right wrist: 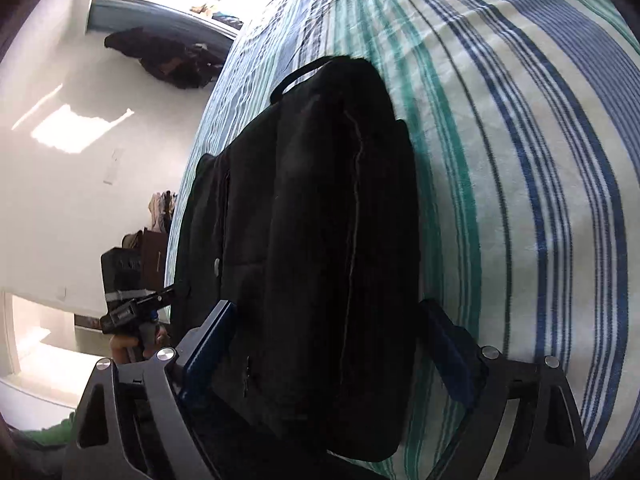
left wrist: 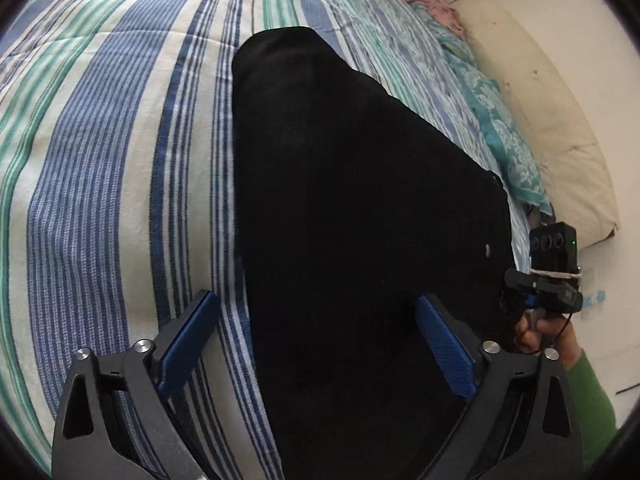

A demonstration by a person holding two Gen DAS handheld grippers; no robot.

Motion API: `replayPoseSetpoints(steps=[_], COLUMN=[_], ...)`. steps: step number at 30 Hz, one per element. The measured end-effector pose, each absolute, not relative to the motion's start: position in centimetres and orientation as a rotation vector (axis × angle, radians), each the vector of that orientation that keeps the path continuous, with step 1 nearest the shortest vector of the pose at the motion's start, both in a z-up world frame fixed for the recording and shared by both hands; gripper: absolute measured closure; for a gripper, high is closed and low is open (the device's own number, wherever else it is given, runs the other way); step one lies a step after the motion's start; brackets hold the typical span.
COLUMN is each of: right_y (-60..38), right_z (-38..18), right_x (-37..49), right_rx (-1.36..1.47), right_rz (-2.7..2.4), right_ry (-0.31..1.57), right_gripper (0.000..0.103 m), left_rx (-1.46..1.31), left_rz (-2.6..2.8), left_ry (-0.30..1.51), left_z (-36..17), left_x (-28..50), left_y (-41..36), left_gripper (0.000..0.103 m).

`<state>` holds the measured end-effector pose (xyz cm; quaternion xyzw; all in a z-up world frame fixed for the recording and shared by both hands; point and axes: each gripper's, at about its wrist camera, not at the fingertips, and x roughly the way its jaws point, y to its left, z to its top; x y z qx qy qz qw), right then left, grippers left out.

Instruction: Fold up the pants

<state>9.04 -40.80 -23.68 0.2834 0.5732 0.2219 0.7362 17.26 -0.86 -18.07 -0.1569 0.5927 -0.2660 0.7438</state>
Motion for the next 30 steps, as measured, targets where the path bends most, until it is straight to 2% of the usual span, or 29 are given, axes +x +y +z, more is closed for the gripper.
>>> replayPoseSetpoints(steps=[2, 3, 4, 5, 7, 8, 10, 17, 19, 21, 22, 23, 25, 26, 27, 28, 30], right_y=[-39.9, -39.6, -39.2, -38.8, -38.3, -37.9, -36.6, -31.7, -30.5, -29.7, -29.2, -29.6, -28.7, -28.3, -28.4, -29.4, -30.9], right_z=[-23.8, -23.8, -23.7, -23.5, -22.6, -21.9, -20.0, -12.6, -11.7, -12.1, -13.0, -14.1, -18.2, -20.9, -23.6, -24.5, -24.0], right_x=[9.2, 9.3, 9.4, 9.4, 9.3, 9.2, 9.3, 16.4, 19.6, 22.4, 23.8, 24.9, 26.9, 27.7, 27.9, 27.7, 27.4], right_rx=[0.598, 0.578, 0.546, 0.512, 0.503, 0.488, 0.451, 0.396, 0.402, 0.395, 0.395, 0.393, 0.331, 0.280, 0.250, 0.318, 0.441], right_rz=[0.489, 0.485, 0.480, 0.470, 0.492, 0.496, 0.509, 0.600, 0.607, 0.596, 0.584, 0.564, 0.439, 0.347, 0.276, 0.267, 0.295], right_ry=[1.276, 1.276, 1.275, 1.271, 1.239, 1.222, 1.178, 0.967, 0.923, 0.906, 0.917, 0.945, 1.053, 1.149, 1.251, 1.238, 1.200], right_gripper=[0.015, 0.020, 0.033, 0.046, 0.057, 0.061, 0.065, 0.066, 0.066, 0.066, 0.066, 0.064, 0.058, 0.046, 0.041, 0.038, 0.037], left_rx=[-0.283, -0.258, -0.244, -0.231, -0.246, -0.256, -0.294, -0.247, -0.234, -0.209, -0.195, -0.167, -0.061, -0.099, -0.140, -0.160, -0.185], left_rz=[-0.585, -0.589, -0.589, -0.561, -0.549, -0.554, -0.582, -0.515, -0.483, -0.431, -0.384, -0.312, -0.155, -0.190, -0.192, -0.163, -0.143], left_ry=[1.333, 1.337, 1.330, 1.326, 1.287, 1.262, 1.196, 0.970, 0.945, 0.967, 1.001, 1.061, 1.210, 1.206, 1.157, 1.144, 1.133], left_z=[-18.0, -17.8, -17.5, -17.2, -16.0, -15.1, -12.7, -4.1, -3.7, -5.4, -7.3, -9.9, -15.9, -17.5, -17.5, -17.1, -15.7], left_x=[17.6, 17.6, 17.5, 17.5, 17.3, 17.4, 17.7, 25.6, 28.5, 31.0, 31.7, 32.8, 33.6, 33.4, 32.9, 32.8, 32.3], left_y=[-2.3, -3.0, -3.5, -3.7, -3.6, -3.5, -2.8, -0.2, 0.5, 0.8, 1.1, 1.1, 1.1, 1.6, 2.6, 3.1, 3.6], left_gripper=[0.002, 0.007, 0.034, 0.046, 0.070, 0.075, 0.078, 0.077, 0.077, 0.072, 0.059, 0.041, 0.031, 0.021, 0.017, 0.009, 0.013])
